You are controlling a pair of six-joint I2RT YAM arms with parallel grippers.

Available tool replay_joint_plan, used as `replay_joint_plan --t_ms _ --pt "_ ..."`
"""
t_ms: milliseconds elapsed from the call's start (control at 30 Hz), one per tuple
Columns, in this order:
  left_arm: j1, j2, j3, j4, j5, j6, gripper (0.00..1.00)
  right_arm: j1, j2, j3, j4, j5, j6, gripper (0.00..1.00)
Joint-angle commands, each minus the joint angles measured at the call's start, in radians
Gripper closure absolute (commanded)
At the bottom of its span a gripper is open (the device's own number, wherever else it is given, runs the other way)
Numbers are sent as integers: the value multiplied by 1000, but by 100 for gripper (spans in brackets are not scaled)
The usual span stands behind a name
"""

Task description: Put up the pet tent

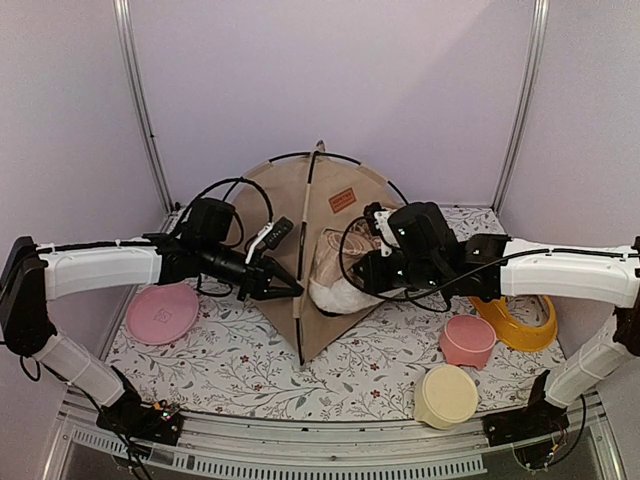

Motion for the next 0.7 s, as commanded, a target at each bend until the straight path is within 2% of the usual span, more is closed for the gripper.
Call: replay_joint_plan --t_ms 0,67,300,400,567,600,667 --pt "-44 4 30 -24 53 56 100 -123 -30 -60 346 -219 58 100" --pt "-53 6 38 -28 65 67 100 -152 -3 -83 428 -266 95 100" --pt "-76 21 69 -50 104 97 100 -160 184 -78 570 -280 126 100" --pt "-76 28 82 -71 86 112 100 -155 265 -72 565 -302 146 100" --pt "-61 0 65 -44 -8 77 100 -113 260 -108 530 -270 150 100" --pt "-60 -14 57 -37 -40 67 100 -103 244 -108 501 -255 144 99" --pt "-57 -58 35 -27 -111 42 100 -87 198 -111 462 -229 128 89"
